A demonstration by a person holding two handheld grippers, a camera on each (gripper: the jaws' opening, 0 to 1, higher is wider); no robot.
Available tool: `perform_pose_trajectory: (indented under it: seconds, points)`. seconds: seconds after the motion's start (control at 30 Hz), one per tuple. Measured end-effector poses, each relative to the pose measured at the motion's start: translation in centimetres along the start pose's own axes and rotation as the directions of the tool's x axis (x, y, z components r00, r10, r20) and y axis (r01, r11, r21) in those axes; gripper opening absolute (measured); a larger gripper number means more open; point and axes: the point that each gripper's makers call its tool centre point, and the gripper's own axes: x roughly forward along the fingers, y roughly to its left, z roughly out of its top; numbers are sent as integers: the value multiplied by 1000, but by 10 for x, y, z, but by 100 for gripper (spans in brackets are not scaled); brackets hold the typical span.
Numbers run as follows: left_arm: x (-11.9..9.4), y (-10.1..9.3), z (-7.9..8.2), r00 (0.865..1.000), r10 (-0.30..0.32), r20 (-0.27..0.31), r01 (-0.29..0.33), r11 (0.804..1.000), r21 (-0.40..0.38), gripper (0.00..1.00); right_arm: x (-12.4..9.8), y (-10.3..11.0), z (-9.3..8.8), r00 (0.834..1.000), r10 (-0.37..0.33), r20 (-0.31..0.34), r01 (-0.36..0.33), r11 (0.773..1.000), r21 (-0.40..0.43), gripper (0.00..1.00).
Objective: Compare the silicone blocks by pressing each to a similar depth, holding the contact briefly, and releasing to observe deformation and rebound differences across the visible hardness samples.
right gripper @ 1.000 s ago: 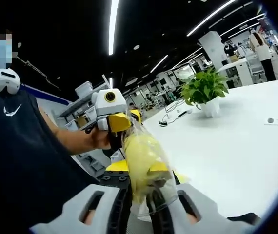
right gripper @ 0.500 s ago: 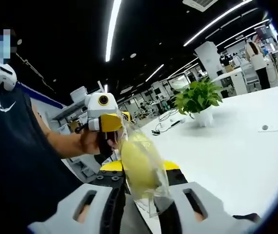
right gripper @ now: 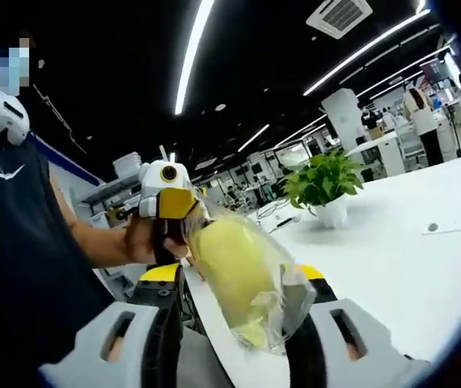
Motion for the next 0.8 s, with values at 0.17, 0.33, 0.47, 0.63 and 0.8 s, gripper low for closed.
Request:
perform_pose_trajectory:
  seconds: [0.17,0.33,0.47,0.63,0.8]
  points:
    - [1,0,1,1000,-2,1,2,1000,2,0,1,-15,17,991,-94,95,99,994,-54,95]
    - [1,0,3,1000,-3,6,3,1000,6,0,-5,-20,23,987,-115,111,124,989,-85,97]
    - [0,2,5,1000,1,12,-1,1000,4,0,-9,-23,24,985,-135,103,146,983,-111,97]
    - [0,3,6,1000,3,17,-3,1000,-2,0,-13,-28,23,984,-157,85,168,977,-132,97]
    - [-1,8,7,1000,17,21,-17,1000,-7,0,-24,-38,21,976,-207,69,216,959,-181,97]
